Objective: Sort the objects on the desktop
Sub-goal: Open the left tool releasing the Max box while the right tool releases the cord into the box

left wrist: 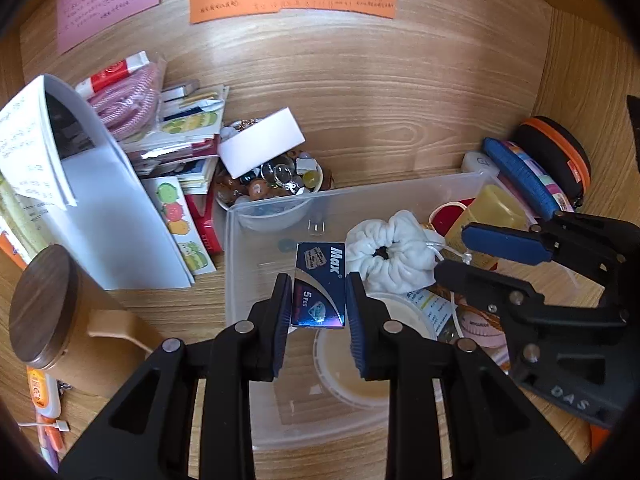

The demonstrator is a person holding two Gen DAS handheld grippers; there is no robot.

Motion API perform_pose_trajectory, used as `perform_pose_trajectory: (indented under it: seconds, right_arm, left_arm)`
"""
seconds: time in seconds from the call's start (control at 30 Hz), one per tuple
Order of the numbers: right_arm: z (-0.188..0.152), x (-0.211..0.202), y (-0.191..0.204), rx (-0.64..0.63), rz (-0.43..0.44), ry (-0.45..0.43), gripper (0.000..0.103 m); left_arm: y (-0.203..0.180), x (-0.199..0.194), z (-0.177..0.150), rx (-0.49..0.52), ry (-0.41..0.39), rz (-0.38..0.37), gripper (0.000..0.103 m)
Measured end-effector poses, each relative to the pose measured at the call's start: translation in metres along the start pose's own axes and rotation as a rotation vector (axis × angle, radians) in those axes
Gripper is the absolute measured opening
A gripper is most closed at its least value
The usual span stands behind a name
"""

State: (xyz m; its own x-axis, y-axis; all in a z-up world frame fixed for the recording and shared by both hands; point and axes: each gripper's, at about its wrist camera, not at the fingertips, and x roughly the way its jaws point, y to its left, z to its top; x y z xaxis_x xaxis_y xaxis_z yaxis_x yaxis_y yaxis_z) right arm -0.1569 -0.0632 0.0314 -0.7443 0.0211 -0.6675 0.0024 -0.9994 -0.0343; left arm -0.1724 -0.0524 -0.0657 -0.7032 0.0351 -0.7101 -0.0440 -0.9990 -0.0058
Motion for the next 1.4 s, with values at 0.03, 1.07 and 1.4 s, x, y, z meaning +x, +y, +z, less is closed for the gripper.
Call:
perform_pose_trajectory:
  seconds: [0.03, 1.07, 1.4]
  right_arm:
    - [0.0, 0.0, 0.0, 0.0, 0.003, 0.0, 0.028]
    - [0.005, -0.037, -0.002, -0.003, -0.027, -0.121, 0.05]
    - [0.0, -0.07, 0.0, 0.018, -0.066, -0.152, 0.067]
  left_arm:
    - [0.0, 0.002, 0.0, 0.001, 0.001, 0.002, 0.026]
    - [0.004, -0.013, 0.007, -0.035, -0.002, 0.003, 0.048]
    - [-0.004, -0.051, -0.008, -0.015, -0.074, 0.038, 0.074]
